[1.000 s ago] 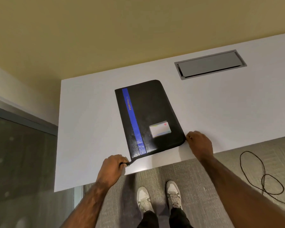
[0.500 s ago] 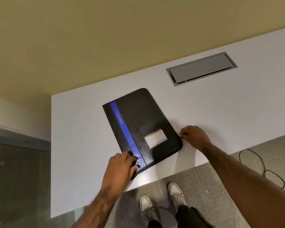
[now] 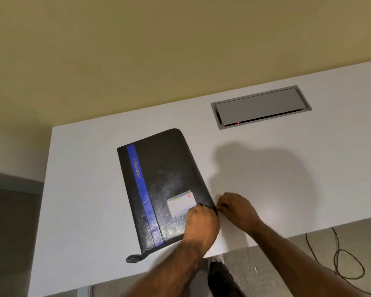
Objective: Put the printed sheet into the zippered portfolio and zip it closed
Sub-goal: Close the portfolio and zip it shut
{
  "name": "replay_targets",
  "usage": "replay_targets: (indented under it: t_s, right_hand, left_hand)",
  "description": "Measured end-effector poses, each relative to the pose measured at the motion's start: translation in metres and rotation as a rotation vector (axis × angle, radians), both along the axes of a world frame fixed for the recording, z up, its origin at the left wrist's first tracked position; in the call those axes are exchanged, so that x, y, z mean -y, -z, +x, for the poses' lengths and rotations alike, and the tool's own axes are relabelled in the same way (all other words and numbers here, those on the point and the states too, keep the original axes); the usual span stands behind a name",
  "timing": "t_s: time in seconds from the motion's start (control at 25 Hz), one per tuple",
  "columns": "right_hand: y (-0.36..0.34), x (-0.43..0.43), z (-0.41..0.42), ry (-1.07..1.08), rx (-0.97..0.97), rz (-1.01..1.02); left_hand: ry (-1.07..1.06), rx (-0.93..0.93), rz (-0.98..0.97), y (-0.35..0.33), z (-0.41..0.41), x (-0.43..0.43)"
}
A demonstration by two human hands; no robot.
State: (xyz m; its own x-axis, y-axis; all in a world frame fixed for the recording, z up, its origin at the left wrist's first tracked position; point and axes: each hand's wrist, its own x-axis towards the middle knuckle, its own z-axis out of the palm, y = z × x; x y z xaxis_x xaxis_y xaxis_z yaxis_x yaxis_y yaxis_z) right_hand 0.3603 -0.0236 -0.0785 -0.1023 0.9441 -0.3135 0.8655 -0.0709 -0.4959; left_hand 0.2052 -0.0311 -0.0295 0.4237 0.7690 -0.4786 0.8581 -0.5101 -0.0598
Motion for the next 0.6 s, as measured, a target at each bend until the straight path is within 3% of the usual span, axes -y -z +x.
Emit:
replay_targets:
  t_s: [0.2,0.4,0.6]
  right_hand:
    - [0.013,-0.009,0.017,-0.113,0.000,0.158]
    - [0.014,-0.037,0.012,-0.076,0.086,0.306]
    - [0.011,-0.099,0.005,-0.054,0.134,0.268]
  left_hand:
    - [0.091,-0.029,0.074,0.002,0.025,0.004]
    - [0.158,-0.006,0.078,0.000,0.022,0.000]
    - [0.318,-0.008,0.042,0.009,0.010,0.000]
